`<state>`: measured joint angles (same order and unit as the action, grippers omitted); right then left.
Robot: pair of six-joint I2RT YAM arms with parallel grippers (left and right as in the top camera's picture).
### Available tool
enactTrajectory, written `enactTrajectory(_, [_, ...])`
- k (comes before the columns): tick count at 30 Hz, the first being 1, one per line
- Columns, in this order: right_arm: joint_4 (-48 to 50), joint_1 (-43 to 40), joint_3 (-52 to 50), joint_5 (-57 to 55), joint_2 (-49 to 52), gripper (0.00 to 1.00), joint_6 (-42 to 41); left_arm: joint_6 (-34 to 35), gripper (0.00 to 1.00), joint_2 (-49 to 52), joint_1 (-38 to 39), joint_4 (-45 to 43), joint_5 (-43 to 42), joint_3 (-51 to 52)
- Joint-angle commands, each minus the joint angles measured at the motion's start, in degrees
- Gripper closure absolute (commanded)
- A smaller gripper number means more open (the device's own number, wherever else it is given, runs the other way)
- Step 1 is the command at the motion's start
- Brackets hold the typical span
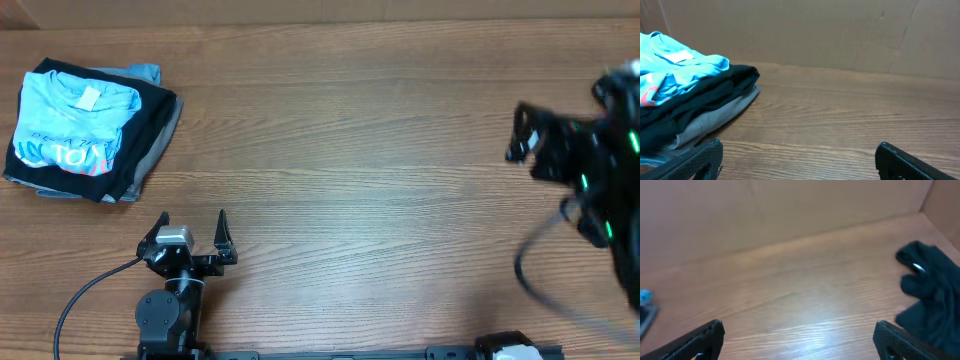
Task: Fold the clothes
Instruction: 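Reach the right gripper to the black t-shirt at the right edge and grasp it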
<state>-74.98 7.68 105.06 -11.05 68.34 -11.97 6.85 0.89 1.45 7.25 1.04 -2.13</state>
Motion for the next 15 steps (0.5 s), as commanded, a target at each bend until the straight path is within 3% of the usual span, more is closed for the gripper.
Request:
enactTrajectory(1, [-2.2,-3.5,6.4,-2.2,9.4,0.0,0.5,-1.1,0.0,-0.6,-0.3,-0.2,-0.5,0.6])
enactTrajectory(8, [1.2,-19.3,8.3,2.7,23.9,0.0,0.4,-1.1,0.0,-0.6,-0.3,-0.2,-0.5,0.6])
enactTrajectory(15, [4.0,-30.2,8.1,1.7,30.2,0.0,0.4,-1.1,0.0,-0.6,-0.3,-0.2,-0.5,0.6])
